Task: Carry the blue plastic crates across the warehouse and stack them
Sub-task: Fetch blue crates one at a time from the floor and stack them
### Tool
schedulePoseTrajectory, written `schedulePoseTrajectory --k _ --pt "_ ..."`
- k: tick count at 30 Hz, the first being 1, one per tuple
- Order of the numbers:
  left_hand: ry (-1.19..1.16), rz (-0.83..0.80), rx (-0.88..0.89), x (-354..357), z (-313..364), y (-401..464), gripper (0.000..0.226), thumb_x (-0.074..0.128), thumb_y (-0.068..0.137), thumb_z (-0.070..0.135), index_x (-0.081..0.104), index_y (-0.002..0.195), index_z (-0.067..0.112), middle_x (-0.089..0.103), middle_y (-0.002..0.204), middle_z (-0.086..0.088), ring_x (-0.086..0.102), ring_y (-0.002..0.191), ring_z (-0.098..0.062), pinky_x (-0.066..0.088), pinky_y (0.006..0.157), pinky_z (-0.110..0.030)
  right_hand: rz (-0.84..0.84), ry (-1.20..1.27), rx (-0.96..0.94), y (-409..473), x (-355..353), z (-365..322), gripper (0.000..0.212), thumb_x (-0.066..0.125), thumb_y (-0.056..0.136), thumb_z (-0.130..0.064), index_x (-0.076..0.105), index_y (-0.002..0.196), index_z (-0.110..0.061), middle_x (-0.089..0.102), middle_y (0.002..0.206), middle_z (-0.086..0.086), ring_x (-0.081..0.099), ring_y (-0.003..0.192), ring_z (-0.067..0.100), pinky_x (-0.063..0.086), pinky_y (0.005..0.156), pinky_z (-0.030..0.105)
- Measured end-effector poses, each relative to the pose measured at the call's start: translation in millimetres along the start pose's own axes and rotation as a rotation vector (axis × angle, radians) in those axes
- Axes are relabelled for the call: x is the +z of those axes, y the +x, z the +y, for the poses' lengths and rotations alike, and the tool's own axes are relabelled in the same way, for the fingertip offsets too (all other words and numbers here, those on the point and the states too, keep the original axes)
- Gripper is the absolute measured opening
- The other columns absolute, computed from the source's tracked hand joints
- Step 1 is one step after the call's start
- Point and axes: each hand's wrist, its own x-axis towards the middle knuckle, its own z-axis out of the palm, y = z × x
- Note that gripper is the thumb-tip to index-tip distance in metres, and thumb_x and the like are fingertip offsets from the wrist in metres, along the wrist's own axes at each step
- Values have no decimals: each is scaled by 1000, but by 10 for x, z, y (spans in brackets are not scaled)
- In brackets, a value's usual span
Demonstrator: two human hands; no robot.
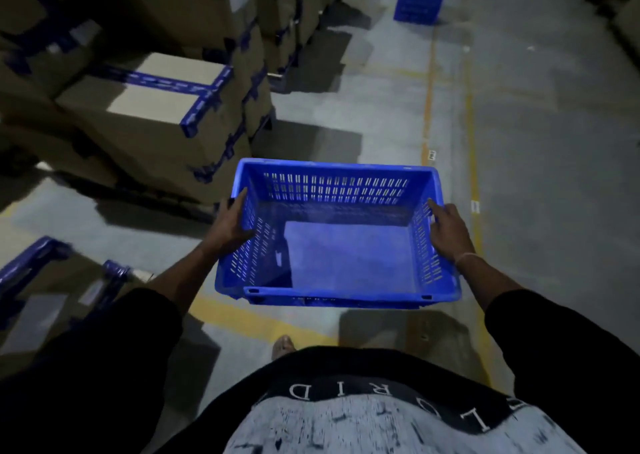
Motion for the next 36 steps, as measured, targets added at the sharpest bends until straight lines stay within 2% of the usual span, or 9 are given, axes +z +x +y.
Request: schedulePoseTrajectory --k 3,7,11,17,24,28,31,36 --pt "22 -57 66 -227 155 689 108 79 82 10 9 162 25 22 154 -22 49 129 -45 44 106 -53 49 3 73 422 -9 -85 54 45 96 -8 39 149 -16 42 129 20 58 95 44 50 83 45" --pt "40 -95 127 -412 293 1526 105 79 82 7 11 162 19 25 149 -22 41 135 -42 37 111 -47 100 24 142 915 7 -154 53 46 95 -6 40 148 -13 43 125 22 57 94 44 48 85 44" --pt "108 -115 150 -458 486 2294 102 76 86 14 9 162 22 28 149 -20 45 129 -42 42 103 -50 135 50 193 1472 4 -88 52 46 94 -3 44 145 -10 45 123 24 57 96 44 47 87 42" --pt "61 -183 170 -239 897 3714 101 74 88 14 6 162 26 26 147 -16 54 120 -40 50 98 -52 193 146 266 2741 -30 307 46 48 94 1 53 139 -10 51 117 23 56 102 42 43 90 37" --pt "43 -163 198 -96 1718 5151 96 73 87 9 15 162 20 30 144 -17 53 122 -39 46 102 -47 222 199 311 4186 -404 823 46 50 94 -1 56 138 -14 59 117 21 59 107 39 43 94 35" --pt "-6 -149 185 -68 2154 5903 95 72 89 13 13 162 27 27 148 -13 53 122 -35 50 98 -48 235 200 312 4951 -672 1061 46 49 95 -2 55 138 -16 59 117 20 58 105 40 44 95 40" --pt "-39 -165 208 -30 2379 6445 95 74 88 14 15 161 29 27 148 -12 49 127 -36 48 103 -51 242 191 301 5503 -830 1194 47 49 95 -2 54 139 -17 58 119 20 57 106 40 44 95 40" --pt "-20 -188 217 44 2667 7506 96 74 87 10 15 162 21 28 146 -18 44 131 -40 41 110 -50 236 200 320 6545 -913 1450 46 50 95 -3 56 138 -18 58 122 20 57 109 39 43 98 38"
